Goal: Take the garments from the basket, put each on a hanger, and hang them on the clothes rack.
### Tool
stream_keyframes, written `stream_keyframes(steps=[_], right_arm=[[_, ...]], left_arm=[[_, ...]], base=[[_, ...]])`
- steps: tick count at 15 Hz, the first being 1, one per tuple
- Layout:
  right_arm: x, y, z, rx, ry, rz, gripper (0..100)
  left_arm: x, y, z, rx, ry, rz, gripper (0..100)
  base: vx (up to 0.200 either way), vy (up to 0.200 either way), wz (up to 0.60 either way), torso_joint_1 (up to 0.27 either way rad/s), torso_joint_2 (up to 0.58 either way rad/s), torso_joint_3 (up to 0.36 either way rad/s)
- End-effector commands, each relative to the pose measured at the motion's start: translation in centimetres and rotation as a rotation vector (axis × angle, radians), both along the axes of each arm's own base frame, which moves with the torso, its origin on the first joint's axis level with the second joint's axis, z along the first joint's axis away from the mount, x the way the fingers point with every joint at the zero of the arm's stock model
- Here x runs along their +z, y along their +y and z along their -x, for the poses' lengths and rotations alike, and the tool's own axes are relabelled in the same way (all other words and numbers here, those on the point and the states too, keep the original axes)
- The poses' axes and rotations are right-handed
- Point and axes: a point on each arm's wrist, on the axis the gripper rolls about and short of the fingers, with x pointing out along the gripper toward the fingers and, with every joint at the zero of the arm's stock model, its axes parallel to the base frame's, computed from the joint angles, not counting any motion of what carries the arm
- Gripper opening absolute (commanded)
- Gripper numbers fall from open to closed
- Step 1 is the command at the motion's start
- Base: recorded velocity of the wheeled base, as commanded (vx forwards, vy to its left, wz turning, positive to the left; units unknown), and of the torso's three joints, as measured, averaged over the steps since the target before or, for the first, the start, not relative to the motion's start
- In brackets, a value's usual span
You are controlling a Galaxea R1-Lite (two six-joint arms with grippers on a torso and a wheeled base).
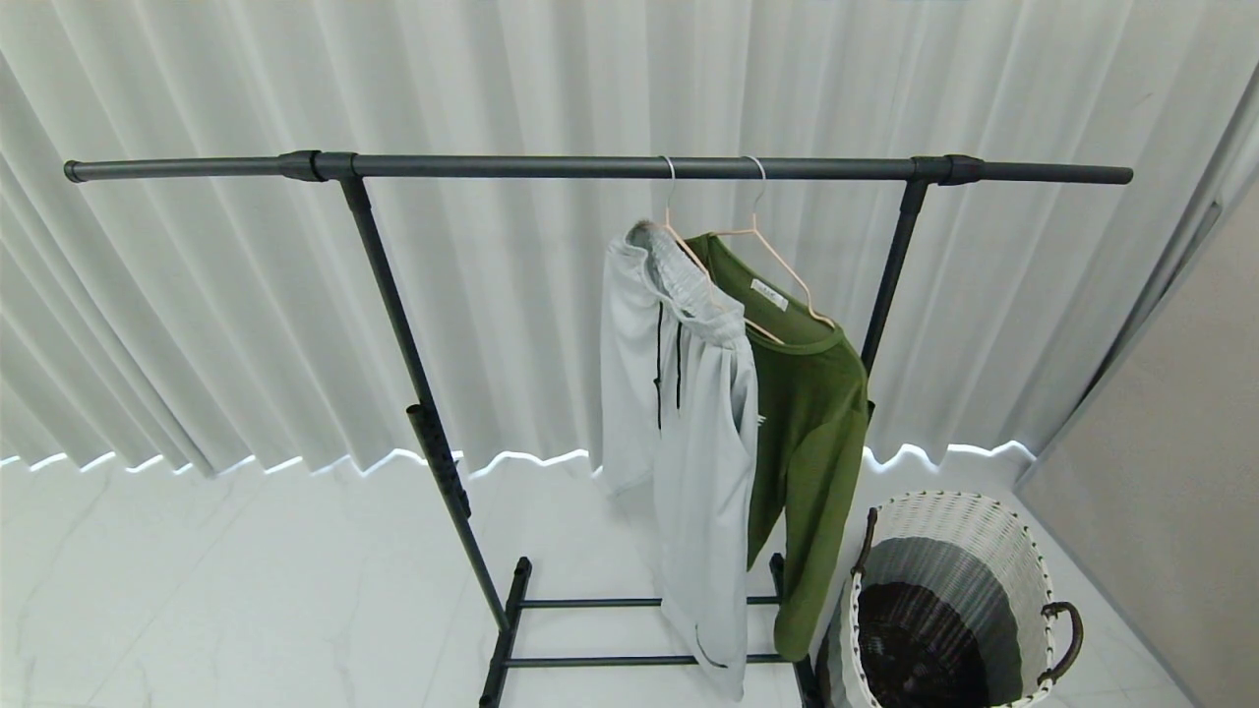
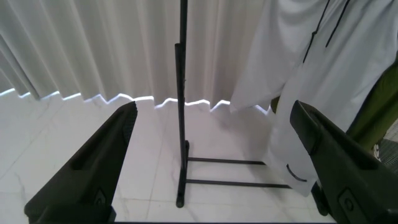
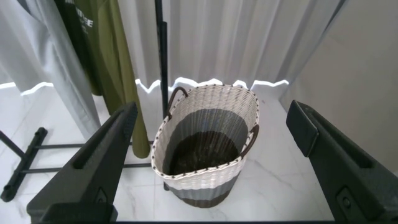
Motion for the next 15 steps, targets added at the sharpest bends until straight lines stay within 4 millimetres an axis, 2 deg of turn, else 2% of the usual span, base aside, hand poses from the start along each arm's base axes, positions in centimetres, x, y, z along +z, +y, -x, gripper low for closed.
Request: stream_keyframes(steps=[1, 15], right_arm=[[-0.01, 0.0, 0.0, 0.001, 0.0, 0.001, 100], [-0.01, 0.0, 0.0, 0.001, 0.0, 0.004, 100]], left_arm=[[-0.02, 0.0, 0.01, 0.001, 0.0, 0.0, 100], [0.0, 0.0, 0.01, 0.001, -0.002, 0.0, 100]], base=[[0.0, 0.0, 0.0, 0.0, 0.0, 0.0], [0.0, 0.0, 0.0, 0.0, 0.0, 0.0]])
